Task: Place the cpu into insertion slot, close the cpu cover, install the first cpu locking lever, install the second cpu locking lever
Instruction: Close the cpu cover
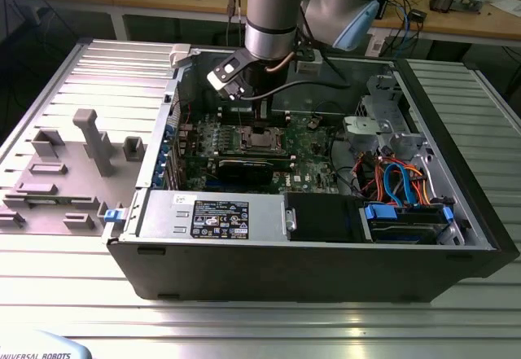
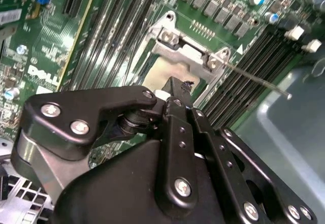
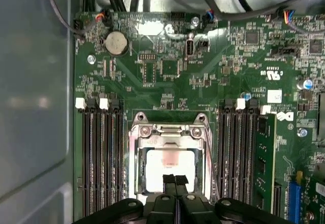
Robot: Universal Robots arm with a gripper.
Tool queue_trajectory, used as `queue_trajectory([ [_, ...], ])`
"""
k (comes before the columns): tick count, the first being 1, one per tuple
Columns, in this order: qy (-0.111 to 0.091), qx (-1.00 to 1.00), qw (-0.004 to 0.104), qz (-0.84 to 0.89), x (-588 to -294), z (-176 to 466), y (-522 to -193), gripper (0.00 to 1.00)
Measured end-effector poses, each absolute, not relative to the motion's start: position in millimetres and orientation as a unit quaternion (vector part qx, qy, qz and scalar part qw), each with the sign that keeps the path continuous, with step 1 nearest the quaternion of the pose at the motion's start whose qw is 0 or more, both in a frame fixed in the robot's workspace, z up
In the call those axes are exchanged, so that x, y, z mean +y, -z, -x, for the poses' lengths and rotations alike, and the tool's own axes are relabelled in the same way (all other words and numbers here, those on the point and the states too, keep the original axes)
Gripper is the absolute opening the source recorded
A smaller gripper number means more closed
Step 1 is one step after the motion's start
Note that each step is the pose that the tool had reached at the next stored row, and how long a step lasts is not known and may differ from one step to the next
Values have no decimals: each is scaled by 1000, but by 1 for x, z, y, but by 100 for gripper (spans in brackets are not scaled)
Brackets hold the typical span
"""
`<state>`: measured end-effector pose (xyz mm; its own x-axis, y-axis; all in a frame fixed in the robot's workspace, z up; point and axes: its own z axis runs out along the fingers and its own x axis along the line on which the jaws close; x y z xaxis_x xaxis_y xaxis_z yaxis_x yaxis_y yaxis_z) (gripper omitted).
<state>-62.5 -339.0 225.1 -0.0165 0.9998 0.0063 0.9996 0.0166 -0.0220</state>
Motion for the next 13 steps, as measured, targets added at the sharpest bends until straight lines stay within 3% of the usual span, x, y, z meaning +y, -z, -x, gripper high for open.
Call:
queue_trajectory([
  [13,-7,-714,11,700,-339,78,-211,11],
])
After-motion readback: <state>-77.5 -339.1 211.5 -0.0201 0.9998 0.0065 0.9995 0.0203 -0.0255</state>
